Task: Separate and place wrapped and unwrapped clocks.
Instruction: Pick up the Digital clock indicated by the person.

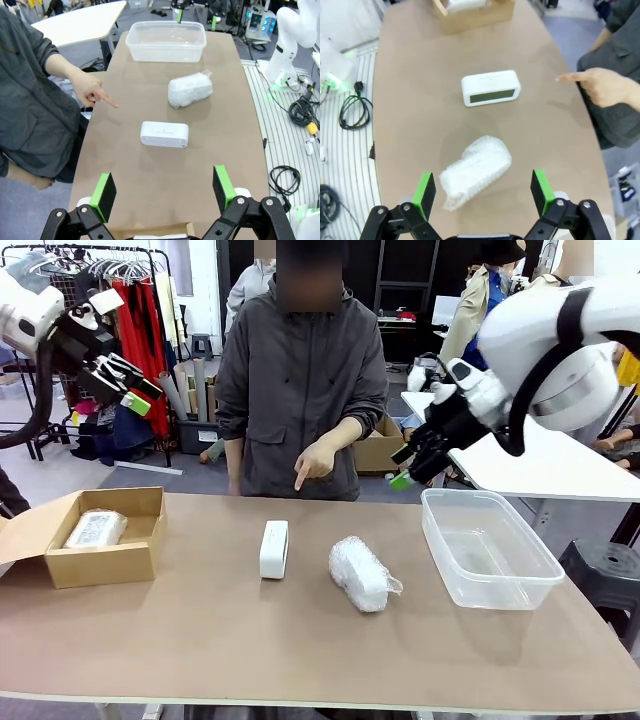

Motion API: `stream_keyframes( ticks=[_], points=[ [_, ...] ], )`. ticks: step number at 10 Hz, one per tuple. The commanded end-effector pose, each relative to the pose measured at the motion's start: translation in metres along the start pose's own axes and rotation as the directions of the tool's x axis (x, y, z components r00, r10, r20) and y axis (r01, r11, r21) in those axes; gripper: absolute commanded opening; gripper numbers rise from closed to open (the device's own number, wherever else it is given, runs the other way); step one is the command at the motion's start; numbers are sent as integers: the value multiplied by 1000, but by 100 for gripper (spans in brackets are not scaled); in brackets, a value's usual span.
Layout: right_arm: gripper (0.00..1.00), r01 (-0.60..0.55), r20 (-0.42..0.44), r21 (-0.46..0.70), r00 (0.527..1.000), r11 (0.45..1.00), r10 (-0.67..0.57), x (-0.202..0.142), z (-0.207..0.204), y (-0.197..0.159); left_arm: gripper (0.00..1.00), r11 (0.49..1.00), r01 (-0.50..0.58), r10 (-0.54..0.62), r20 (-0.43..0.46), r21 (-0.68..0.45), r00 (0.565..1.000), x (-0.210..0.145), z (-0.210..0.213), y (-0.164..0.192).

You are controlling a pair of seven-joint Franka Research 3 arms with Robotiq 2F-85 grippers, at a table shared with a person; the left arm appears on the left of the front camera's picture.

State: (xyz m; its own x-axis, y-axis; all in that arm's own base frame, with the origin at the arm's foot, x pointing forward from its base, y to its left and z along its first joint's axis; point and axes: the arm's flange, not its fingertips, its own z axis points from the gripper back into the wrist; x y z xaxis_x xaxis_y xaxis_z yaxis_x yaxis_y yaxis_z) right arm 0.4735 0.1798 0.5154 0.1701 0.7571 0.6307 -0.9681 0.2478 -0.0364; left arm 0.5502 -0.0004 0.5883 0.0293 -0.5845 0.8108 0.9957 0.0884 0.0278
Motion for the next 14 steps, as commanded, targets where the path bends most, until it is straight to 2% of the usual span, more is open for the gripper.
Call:
stream_keyframes(
  ticks=[1,2,3,7,8,9,14],
  points=[
    [100,110,-152,-86,981,990,-122,22,-25,21,100,1000,9,-9,3,-6,1000,0,2,-1],
    [100,162,-216,-118,959,980,-185,37,-45,29,100,1000,9,-9,3,-6,1000,0,2,-1],
    [100,211,-206,-141,949,967,-237,49,-64,34,100,1000,9,-9,3,-6,1000,0,2,-1],
    [100,236,-321,-292,889,927,-328,88,-127,19,100,1000,9,-9,3,-6,1000,0,2,-1],
    [100,220,-336,-260,892,940,-302,94,-130,14,100,1000,9,-9,3,-6,1000,0,2,-1],
    [100,223,-286,-255,912,941,-294,65,-115,32,100,1000,9,-9,3,-6,1000,0,2,-1],
    [100,223,-286,-255,912,941,-294,65,-115,32,100,1000,9,-9,3,-6,1000,0,2,-1]
  ],
)
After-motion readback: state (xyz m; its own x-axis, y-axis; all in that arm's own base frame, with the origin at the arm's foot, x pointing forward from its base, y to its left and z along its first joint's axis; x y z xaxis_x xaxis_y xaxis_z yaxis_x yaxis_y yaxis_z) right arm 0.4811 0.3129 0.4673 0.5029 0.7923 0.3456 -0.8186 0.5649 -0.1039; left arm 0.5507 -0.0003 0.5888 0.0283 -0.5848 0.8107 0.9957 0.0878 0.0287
